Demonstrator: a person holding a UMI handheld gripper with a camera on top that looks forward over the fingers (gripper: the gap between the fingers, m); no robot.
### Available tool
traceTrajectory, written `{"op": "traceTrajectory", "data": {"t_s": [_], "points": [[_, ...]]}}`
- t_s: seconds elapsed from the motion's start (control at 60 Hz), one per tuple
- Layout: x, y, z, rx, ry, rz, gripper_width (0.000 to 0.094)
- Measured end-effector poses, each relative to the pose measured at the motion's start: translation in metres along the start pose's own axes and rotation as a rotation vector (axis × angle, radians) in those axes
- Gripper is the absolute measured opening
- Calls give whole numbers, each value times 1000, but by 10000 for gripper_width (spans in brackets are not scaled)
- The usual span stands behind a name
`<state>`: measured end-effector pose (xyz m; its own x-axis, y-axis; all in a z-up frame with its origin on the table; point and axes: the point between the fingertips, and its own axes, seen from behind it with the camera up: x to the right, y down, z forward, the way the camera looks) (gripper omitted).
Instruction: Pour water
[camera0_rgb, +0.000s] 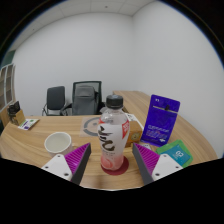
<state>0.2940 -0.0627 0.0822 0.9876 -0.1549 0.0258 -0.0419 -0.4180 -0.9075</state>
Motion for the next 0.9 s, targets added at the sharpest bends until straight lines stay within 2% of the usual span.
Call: {"op": "traceTrajectory", "data": {"t_s": [0.267, 0.55, 0.7, 0.9], "points": [[-33, -15, -123, -33, 12, 7, 862], [-89, -4, -272, -95, -11, 16, 858], [-100, -3, -321, -95, -1, 10, 857], [-99, -2, -349, -87, 18, 19, 856]]}}
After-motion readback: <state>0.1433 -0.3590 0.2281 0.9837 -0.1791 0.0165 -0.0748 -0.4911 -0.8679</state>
